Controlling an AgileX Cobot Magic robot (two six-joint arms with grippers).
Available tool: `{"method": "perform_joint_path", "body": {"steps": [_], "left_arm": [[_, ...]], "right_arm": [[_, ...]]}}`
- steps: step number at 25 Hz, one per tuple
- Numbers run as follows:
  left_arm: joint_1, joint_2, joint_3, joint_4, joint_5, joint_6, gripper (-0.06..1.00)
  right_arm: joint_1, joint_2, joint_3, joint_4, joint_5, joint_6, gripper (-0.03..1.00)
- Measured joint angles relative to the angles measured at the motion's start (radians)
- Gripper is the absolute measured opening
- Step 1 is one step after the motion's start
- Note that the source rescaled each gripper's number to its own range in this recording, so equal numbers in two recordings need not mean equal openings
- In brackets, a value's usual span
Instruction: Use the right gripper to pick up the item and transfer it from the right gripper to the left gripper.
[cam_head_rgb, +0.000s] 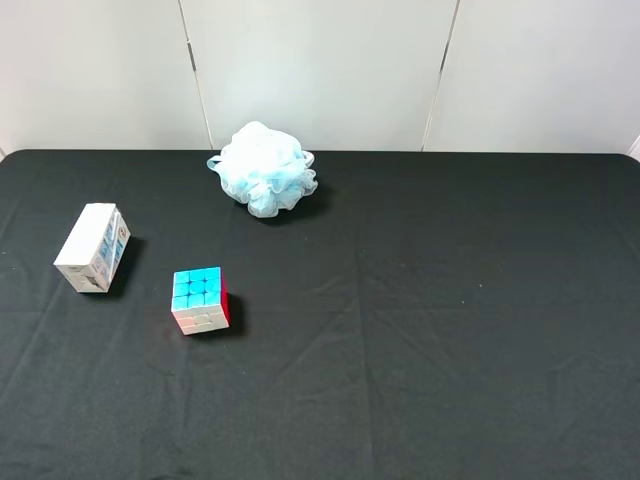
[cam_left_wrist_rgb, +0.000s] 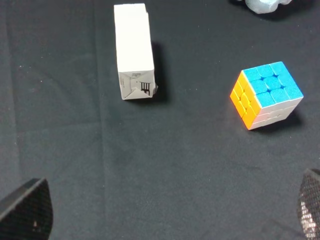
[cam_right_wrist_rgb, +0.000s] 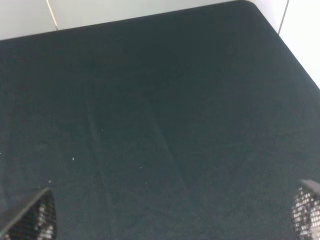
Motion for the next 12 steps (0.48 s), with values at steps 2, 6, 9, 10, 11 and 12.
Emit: {"method": "perform_joint_path", "body": {"steps": [2, 6, 9, 10, 11, 12], "left_arm": [[0.003, 0.0, 0.0, 0.0, 0.0, 0.0, 0.96], [0.036, 0.0, 0.0, 0.0, 0.0, 0.0, 0.96], [0.072, 0.0, 0.0, 0.0, 0.0, 0.0, 0.96], [0.075, 0.0, 0.0, 0.0, 0.0, 0.0, 0.96], [0.078, 0.0, 0.0, 0.0, 0.0, 0.0, 0.96], [0.079, 0.0, 0.0, 0.0, -0.001, 0.0, 0.96]], "right_arm": [[0.0, 0.0, 0.0, 0.0, 0.0, 0.0, 1.0], [0.0, 0.0, 0.0, 0.001, 0.0, 0.0, 1.0], [0.0, 0.0, 0.0, 0.001, 0.0, 0.0, 1.0], [0.0, 0.0, 0.0, 0.001, 0.0, 0.0, 1.0], [0.0, 0.0, 0.0, 0.001, 0.0, 0.0, 1.0], [0.0, 0.0, 0.0, 0.001, 0.0, 0.0, 1.0]]}}
